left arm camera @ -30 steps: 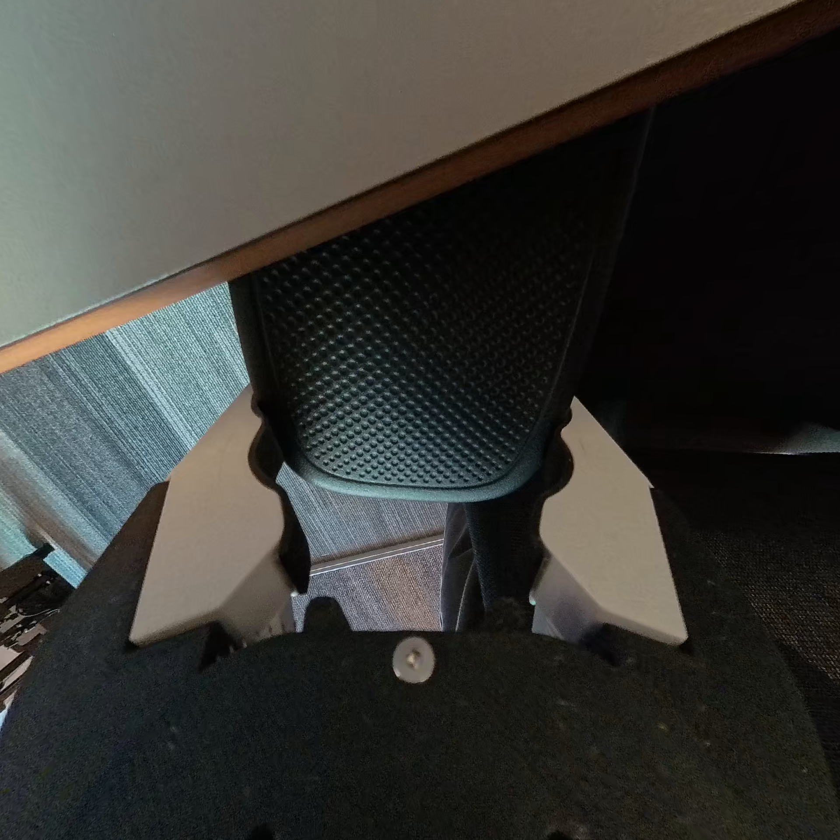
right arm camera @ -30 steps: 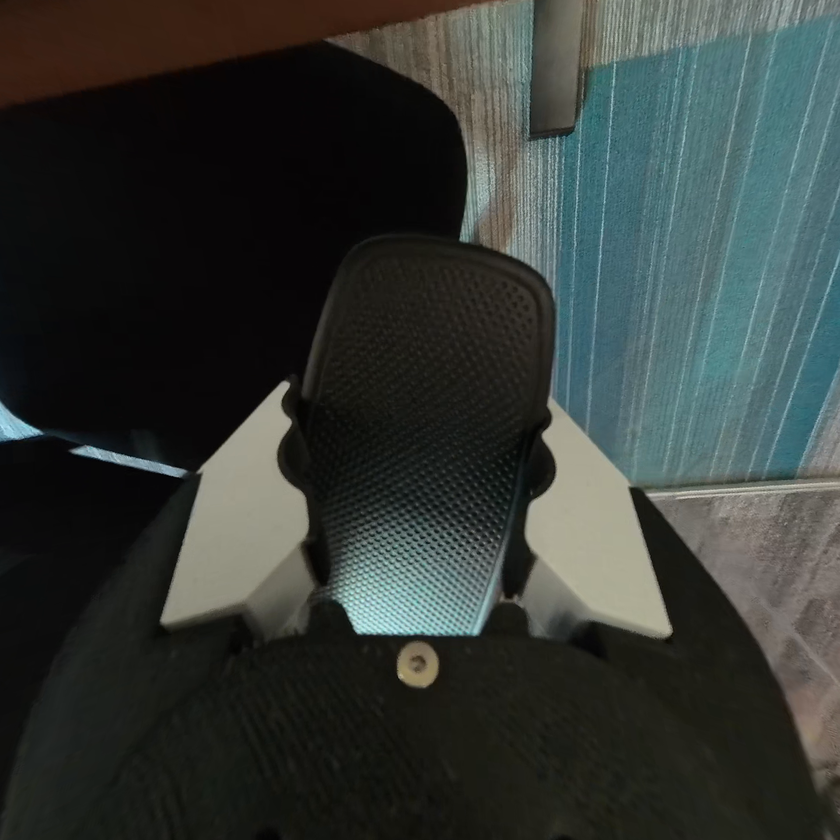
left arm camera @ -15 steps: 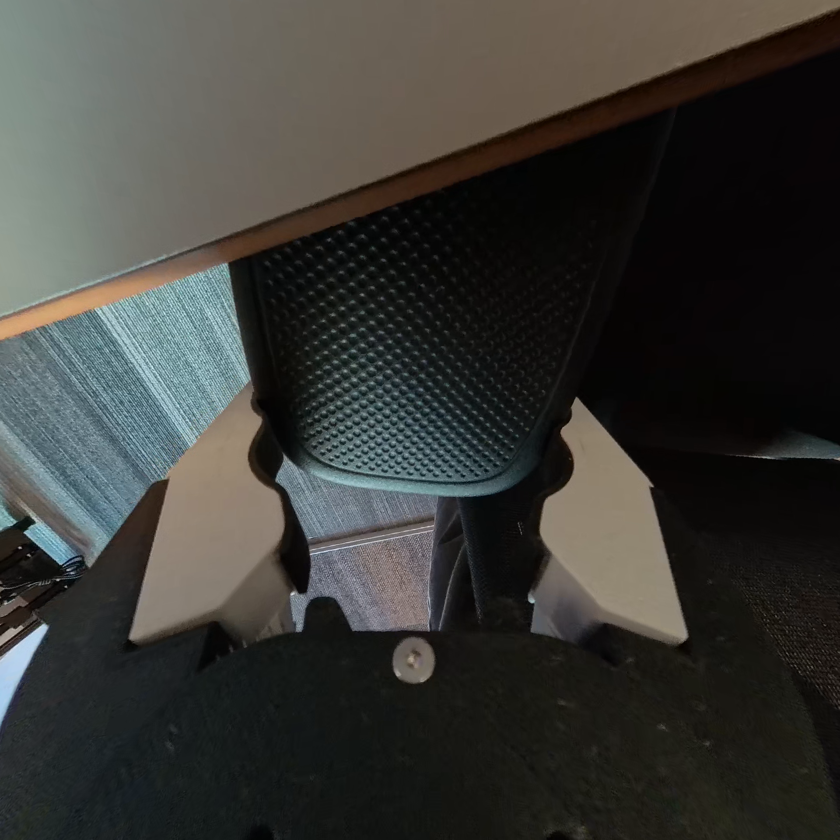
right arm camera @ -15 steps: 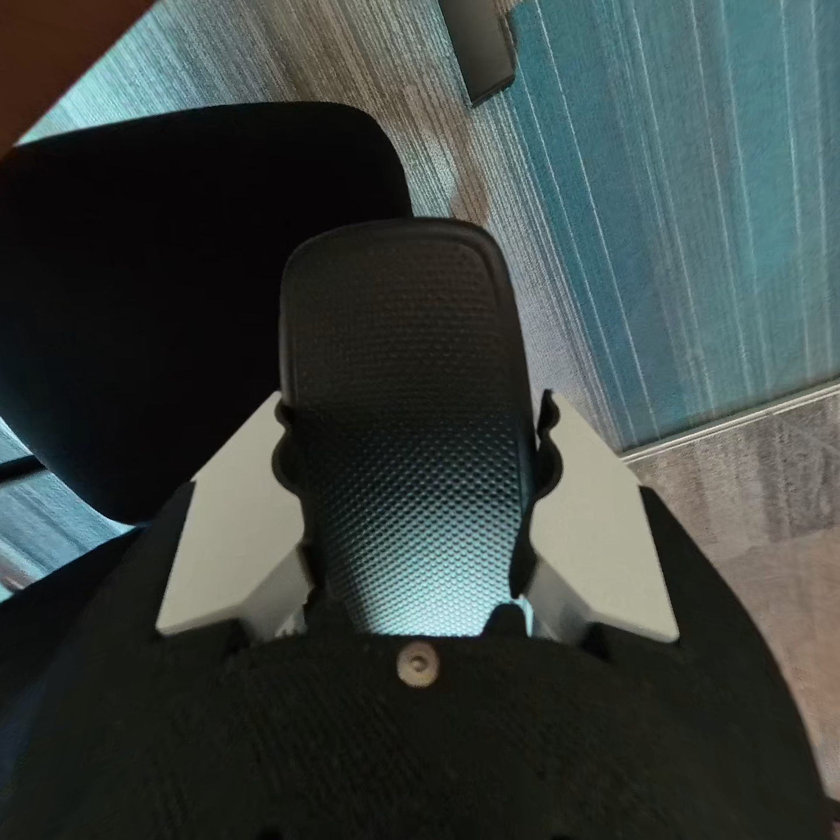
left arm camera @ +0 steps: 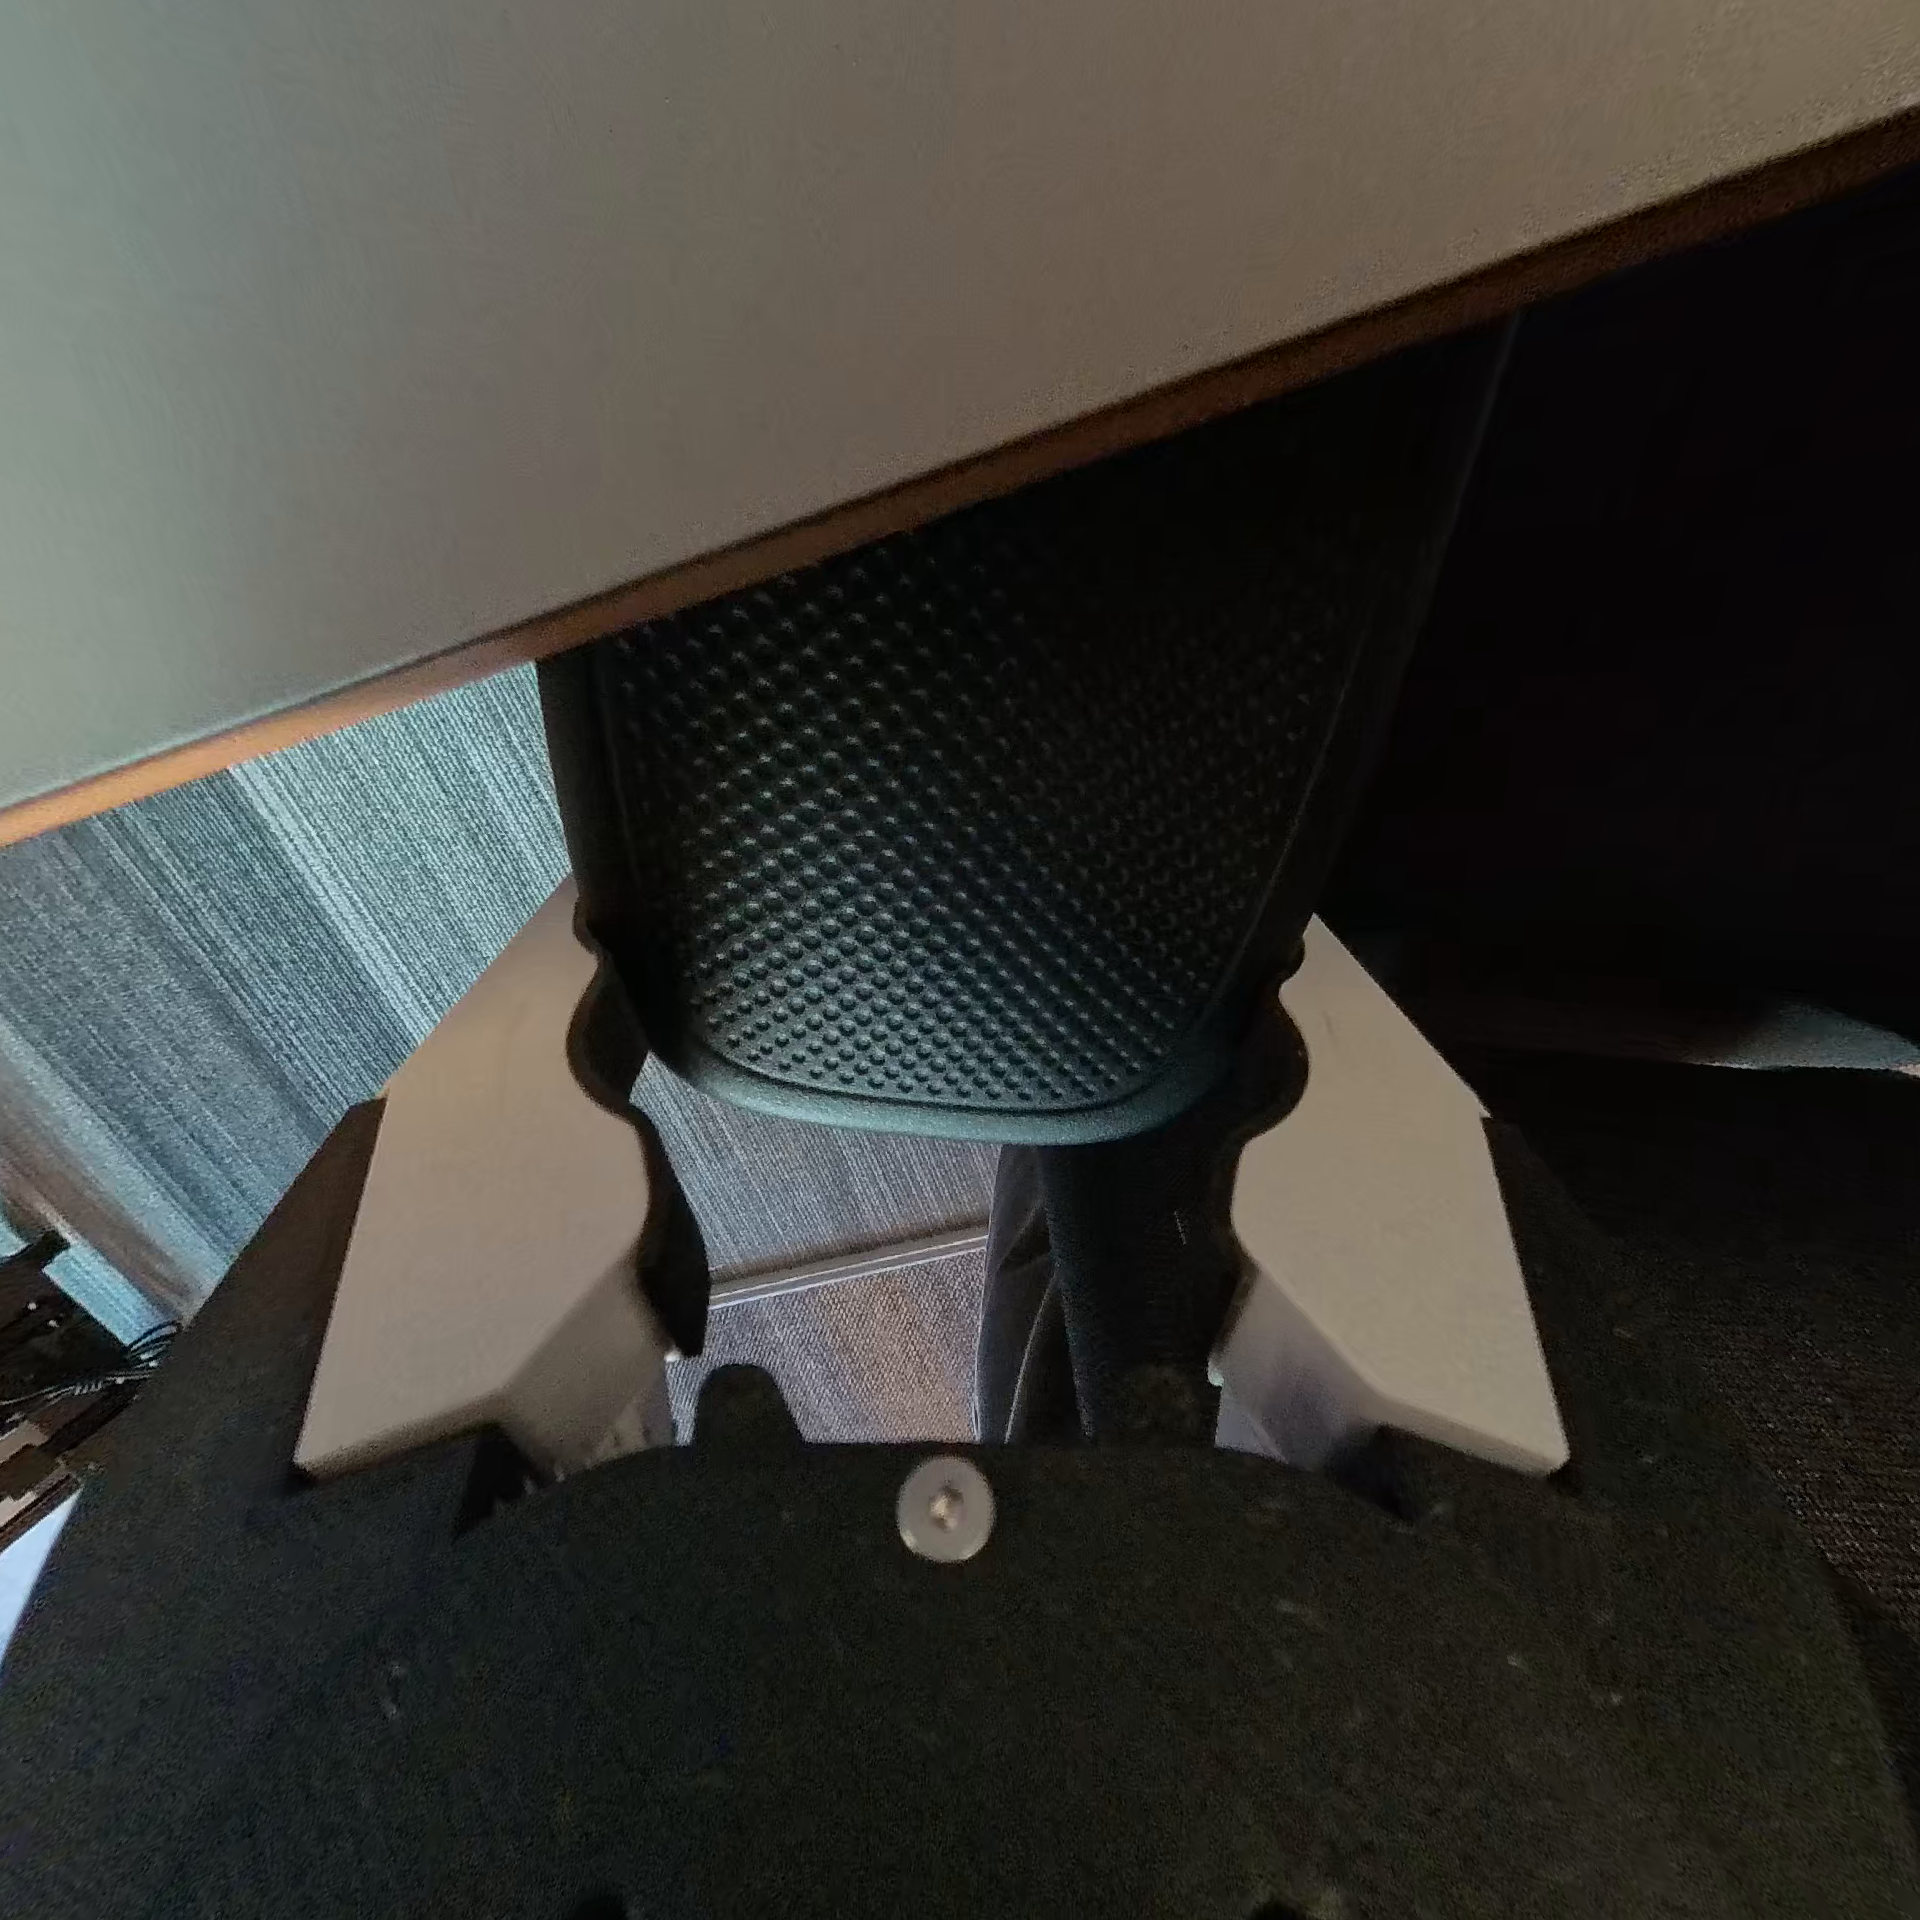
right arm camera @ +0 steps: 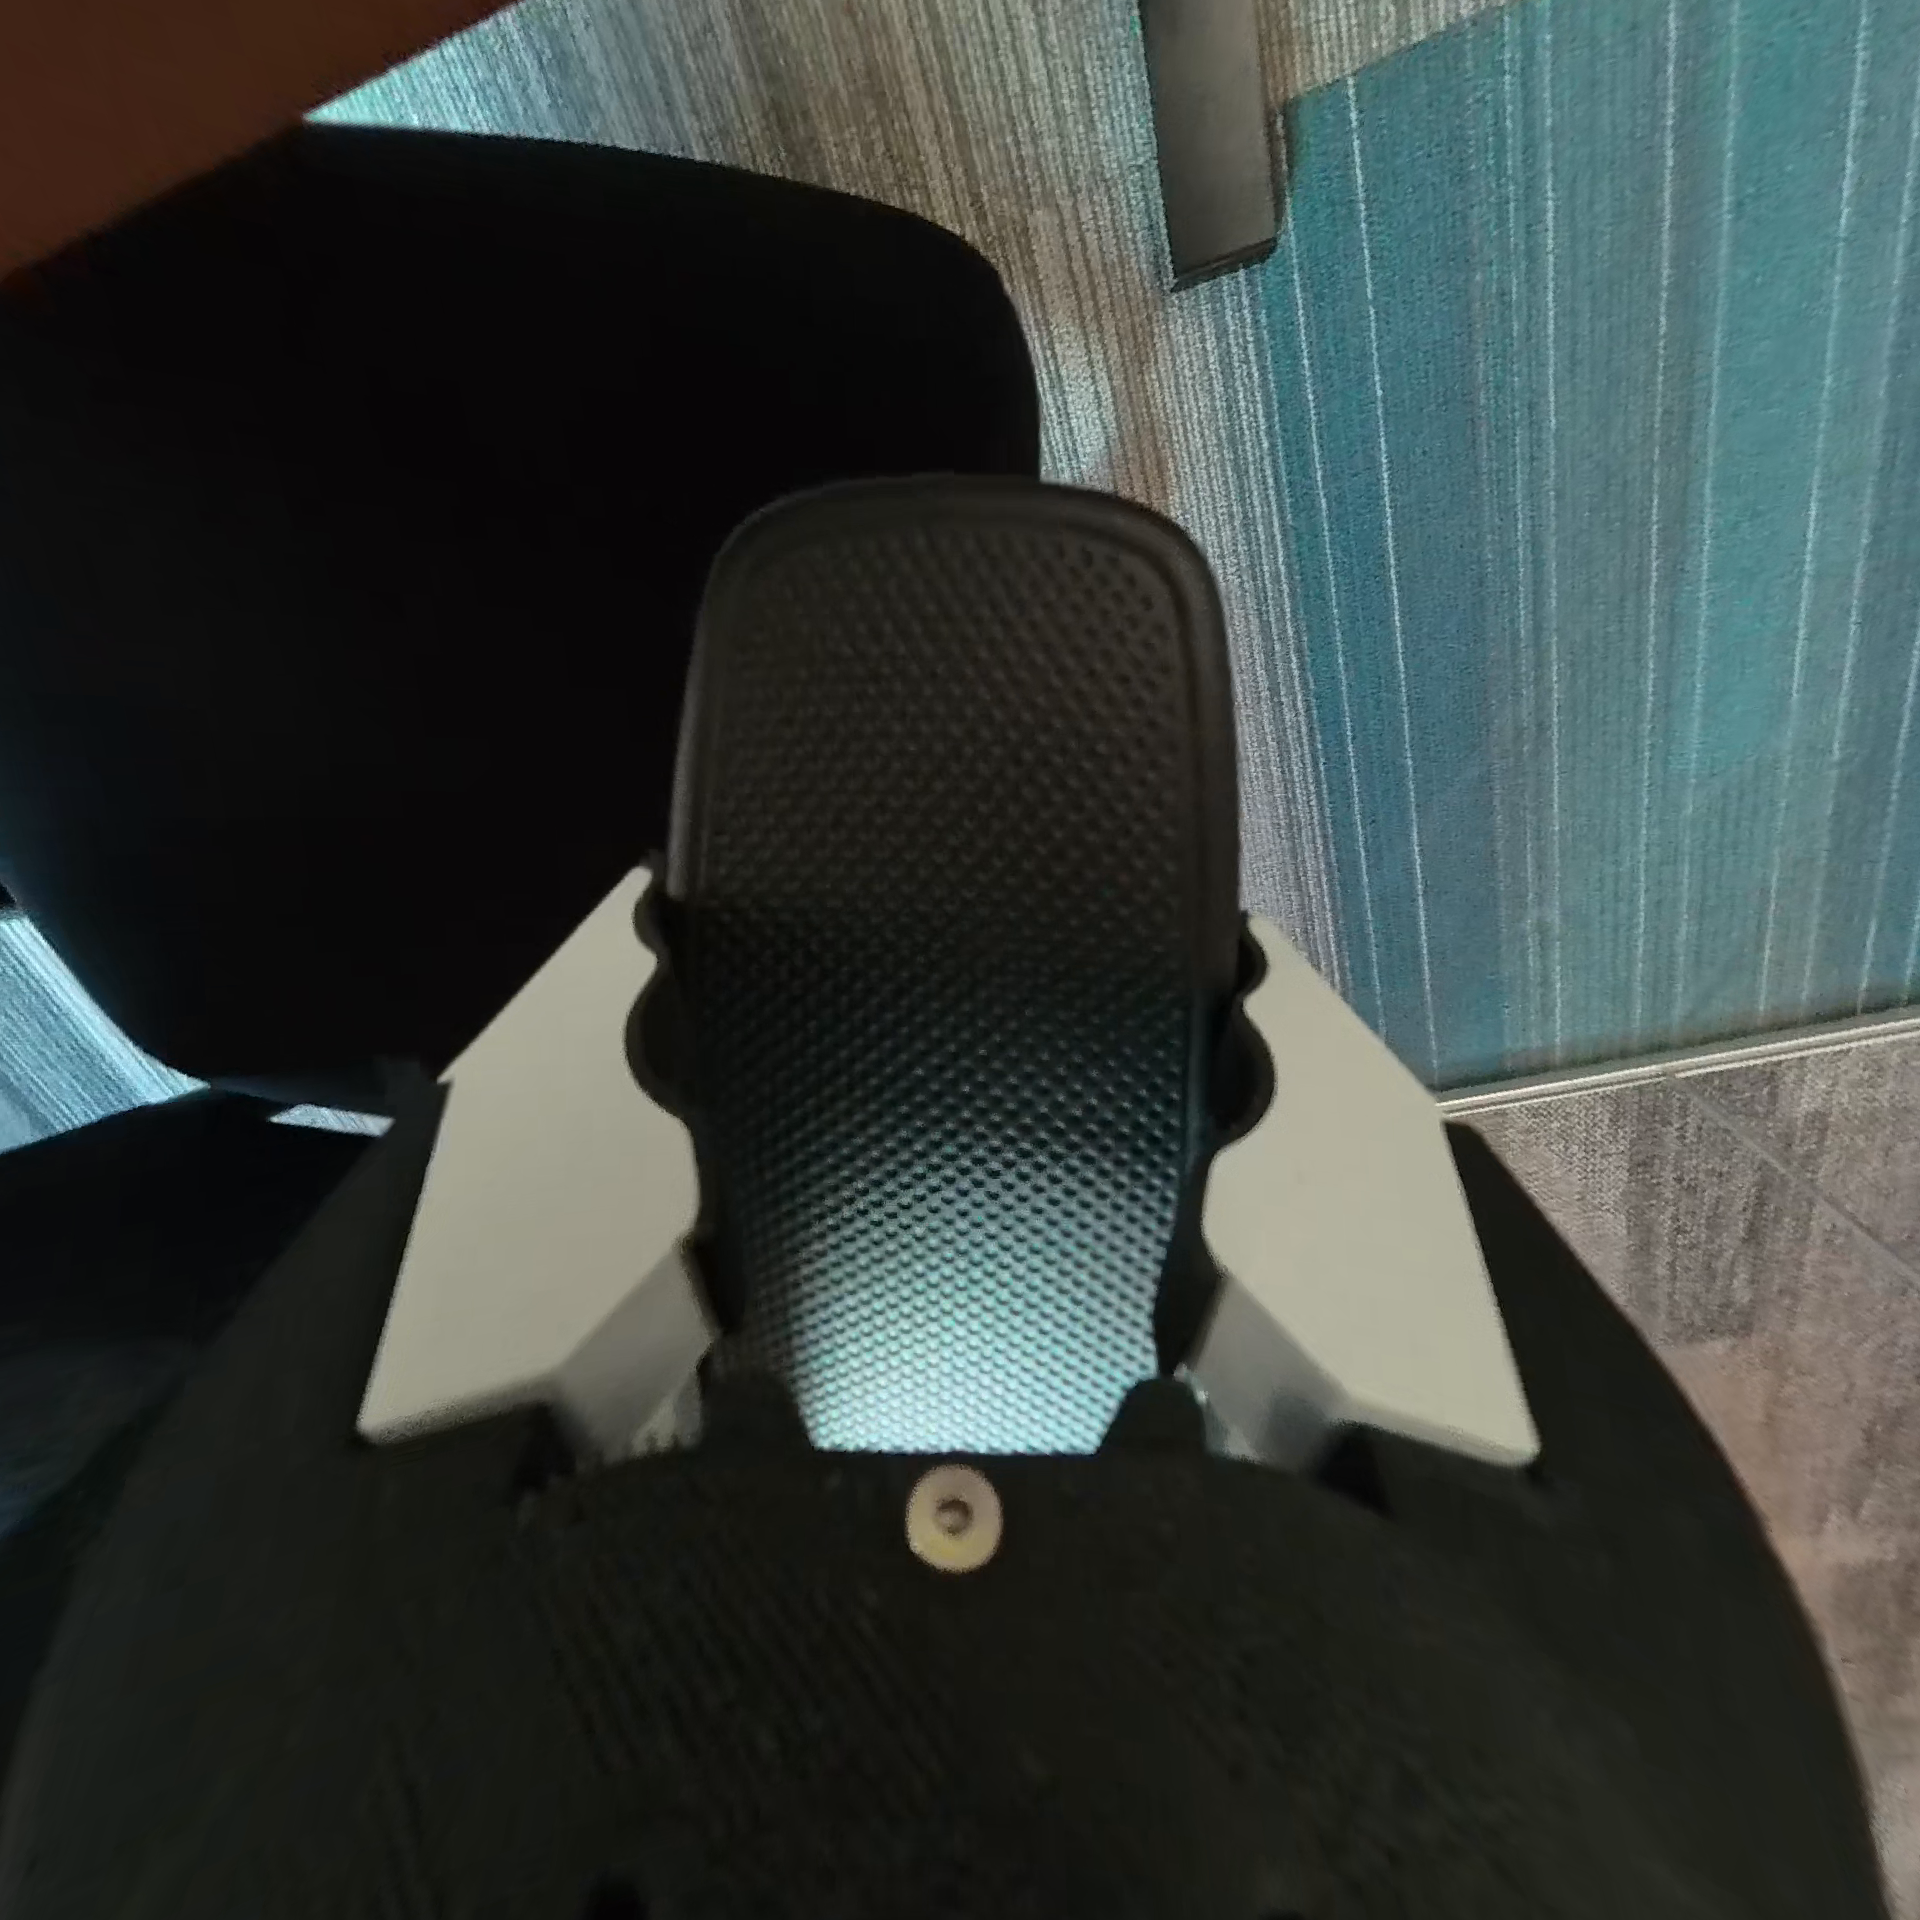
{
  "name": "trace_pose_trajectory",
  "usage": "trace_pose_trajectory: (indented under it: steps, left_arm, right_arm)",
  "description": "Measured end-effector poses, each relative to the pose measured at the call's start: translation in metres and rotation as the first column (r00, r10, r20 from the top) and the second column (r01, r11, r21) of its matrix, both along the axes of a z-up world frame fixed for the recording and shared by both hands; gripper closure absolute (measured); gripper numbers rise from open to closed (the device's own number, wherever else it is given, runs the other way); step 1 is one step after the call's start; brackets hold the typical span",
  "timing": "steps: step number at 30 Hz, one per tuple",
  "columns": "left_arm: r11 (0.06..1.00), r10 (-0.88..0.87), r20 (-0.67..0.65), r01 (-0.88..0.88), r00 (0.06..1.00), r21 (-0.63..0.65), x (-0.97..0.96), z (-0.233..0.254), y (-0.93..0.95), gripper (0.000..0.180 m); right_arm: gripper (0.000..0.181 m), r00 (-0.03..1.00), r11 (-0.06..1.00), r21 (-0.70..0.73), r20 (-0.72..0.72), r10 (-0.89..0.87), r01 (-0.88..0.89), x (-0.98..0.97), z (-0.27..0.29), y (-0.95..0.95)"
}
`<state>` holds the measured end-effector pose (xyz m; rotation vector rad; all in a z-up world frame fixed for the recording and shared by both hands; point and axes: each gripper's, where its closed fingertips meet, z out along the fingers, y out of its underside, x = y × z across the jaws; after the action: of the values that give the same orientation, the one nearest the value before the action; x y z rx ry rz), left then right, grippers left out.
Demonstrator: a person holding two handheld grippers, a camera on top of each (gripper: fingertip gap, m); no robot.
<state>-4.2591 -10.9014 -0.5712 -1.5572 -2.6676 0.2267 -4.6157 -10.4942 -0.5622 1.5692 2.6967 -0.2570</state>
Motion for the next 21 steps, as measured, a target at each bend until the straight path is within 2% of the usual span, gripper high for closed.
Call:
trace_pose_trajectory:
  steps: [6, 9, 12, 15, 17, 21]
  left_arm:
    - [1.0, 0.005, 0.008, -0.005, 1.0, 0.003, -0.001, 0.0, -0.001, 0.062]
    - [1.0, 0.003, 0.026, -0.003, 1.0, 0.005, 0.0, 0.001, 0.0, 0.062]
    - [1.0, 0.009, 0.033, -0.01, 0.999, 0.015, 0.001, 0.001, 0.0, 0.061]
    - [1.0, 0.003, 0.023, -0.003, 1.0, 0.012, 0.001, 0.001, -0.001, 0.061]
    - [1.0, -0.006, 0.025, 0.005, 1.0, 0.017, 0.001, 0.002, -0.001, 0.061]
    - [1.0, 0.017, 0.018, -0.017, 1.0, 0.011, 0.004, 0.0, 0.002, 0.062]
  right_arm:
    - [0.078, 0.999, 0.999, 0.002, -0.014, 0.05, -0.05, 0.004, 0.0, -0.002]
    - [0.078, 0.998, 1.0, 0.014, 0.059, -0.016, 0.016, 0.005, -0.001, 0.006]
    - [0.076, 0.991, 0.991, 0.007, 0.031, -0.132, 0.132, 0.0, -0.004, 0.017]
    - [0.075, 0.988, 0.988, 0.012, 0.005, -0.154, 0.154, 0.0, -0.002, 0.017]
    - [0.076, 0.992, 0.992, 0.027, 0.018, -0.126, 0.125, 0.001, -0.001, 0.01]
    - [0.077, 0.999, 0.999, 0.037, -0.049, -0.014, 0.016, -0.001, 0.004, -0.006]
